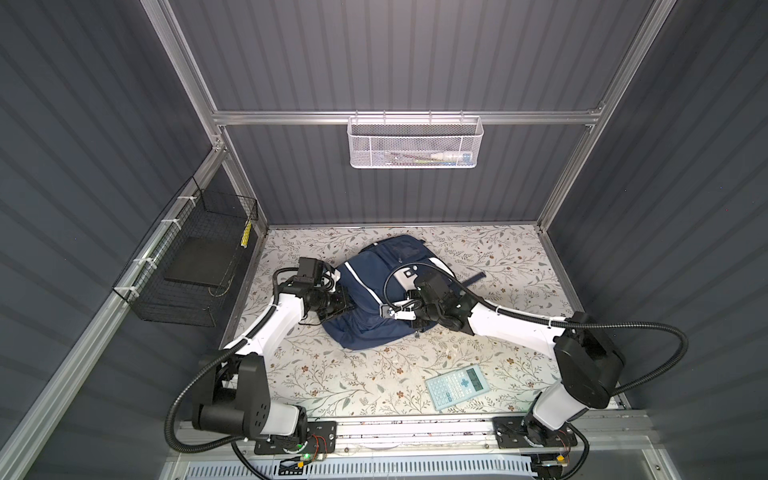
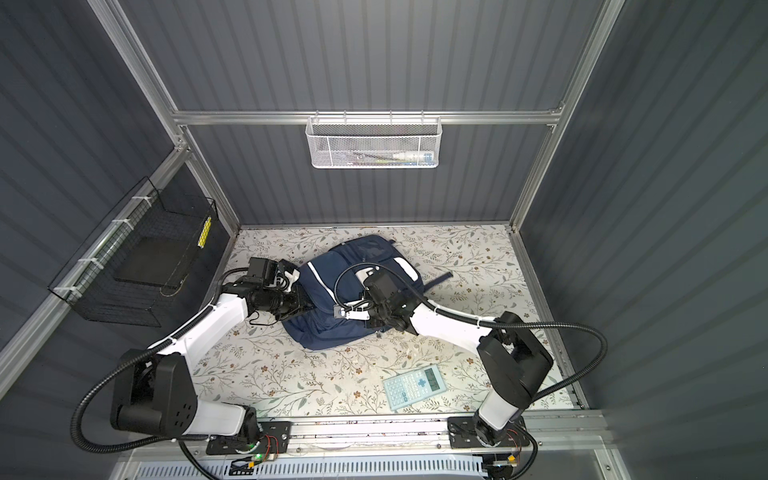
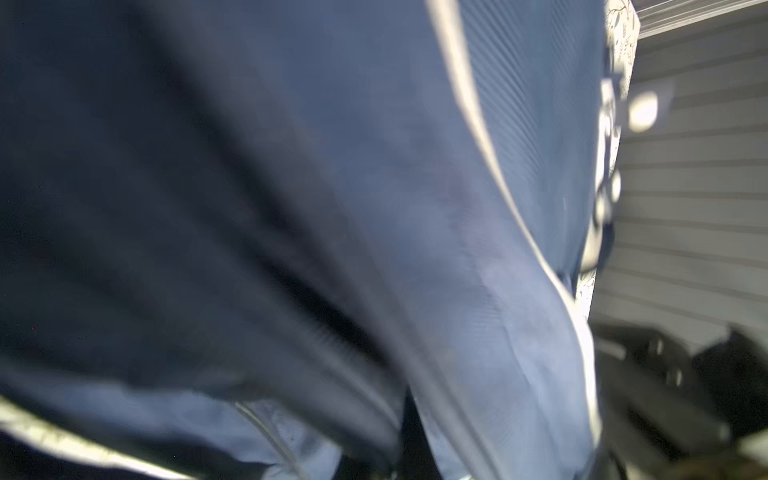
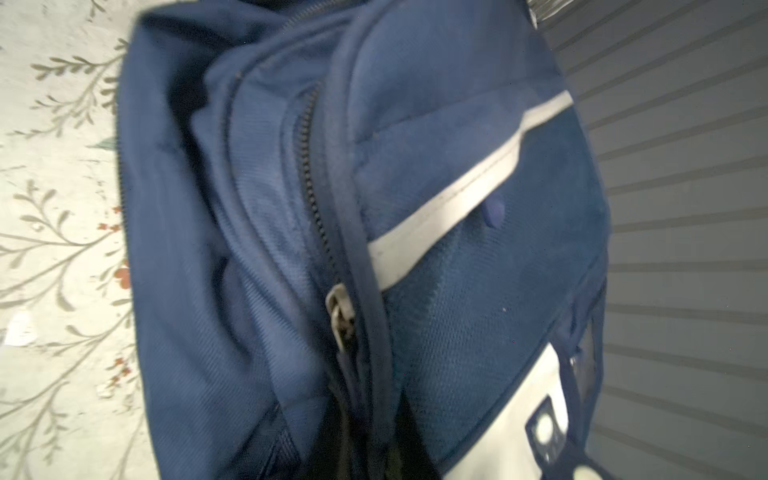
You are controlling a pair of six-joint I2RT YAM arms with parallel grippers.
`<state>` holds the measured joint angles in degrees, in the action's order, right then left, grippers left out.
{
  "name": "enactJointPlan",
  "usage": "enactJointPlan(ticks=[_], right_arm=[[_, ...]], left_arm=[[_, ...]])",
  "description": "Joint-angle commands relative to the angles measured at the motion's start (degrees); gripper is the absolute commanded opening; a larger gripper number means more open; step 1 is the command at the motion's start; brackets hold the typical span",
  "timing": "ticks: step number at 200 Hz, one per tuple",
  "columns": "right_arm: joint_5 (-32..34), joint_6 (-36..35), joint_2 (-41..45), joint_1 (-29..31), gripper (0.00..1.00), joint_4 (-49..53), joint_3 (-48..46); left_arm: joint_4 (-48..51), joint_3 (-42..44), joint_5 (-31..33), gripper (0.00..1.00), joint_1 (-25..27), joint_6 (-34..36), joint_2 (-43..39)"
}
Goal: Pack the student bag
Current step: 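Pull the zipper farther with the right gripper while the left gripper steadies the bag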
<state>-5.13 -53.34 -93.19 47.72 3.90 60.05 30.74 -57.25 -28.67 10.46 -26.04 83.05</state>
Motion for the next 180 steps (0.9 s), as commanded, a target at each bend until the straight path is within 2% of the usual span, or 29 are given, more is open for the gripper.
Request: enactJointPlan(ticks=[1,11,25,41,58,68,97,107,136,158,170,180], right_arm=[[-3.7,6.2,1.2,1.4,0.31,3.0,0.6],[-3.3,5.8,0.8,0.7,0.38,2.9,0.9],[-3.3,5.8,1.0,-0.3,0.43,5.6,1.9],[-7.0,7.2,3.3,-1.4,0.48,8.6,1.9],[-9.1,8.0,6.2,-2.0,0.55,7.2,-0.5],[-10.0,8.3,7.4,-2.7,0.57,4.6,-2.3],[-12.4,10.0,8.0,-4.9,0.59,2.5,-2.0],[-11.3,9.6,7.5,-5.2,0.61,1.7,-1.7],[-7.2,2.8,1.7,-4.8,0.57,7.7,2.0],[-4.7,0.3,0.3,-4.8,0.56,1.1,-0.8],[-1.7,0.9,-1.7,-4.6,0.5,-0.9,0.2],[-0.7,1.2,-3.1,-4.7,0.36,-1.1,1.6]], left_arm=[[-5.3,-4.3,3.3,0.03,-0.6,1.5,1.6],[-5.4,-4.6,3.5,0.03,-0.6,1.3,1.8],[-5.8,-5.0,3.7,0.07,-0.6,1.3,1.9],[-5.8,-5.2,3.9,0.11,-0.7,1.3,2.3],[-6.6,-4.9,3.4,0.15,-0.6,0.9,2.8],[-7.0,-4.8,2.8,0.19,-0.6,0.7,3.3],[-7.2,-4.3,3.0,0.2,-0.6,0.5,3.0],[-7.2,-4.0,2.9,0.21,-0.6,0.4,2.9],[-7.4,-3.2,2.8,0.23,-0.6,-0.1,2.2],[-7.2,-2.9,2.6,0.23,-0.6,-0.2,1.8],[-7.2,-2.7,2.6,0.23,-0.6,-0.4,1.3],[-7.1,-2.5,2.6,0.23,-0.6,-0.5,0.9]])
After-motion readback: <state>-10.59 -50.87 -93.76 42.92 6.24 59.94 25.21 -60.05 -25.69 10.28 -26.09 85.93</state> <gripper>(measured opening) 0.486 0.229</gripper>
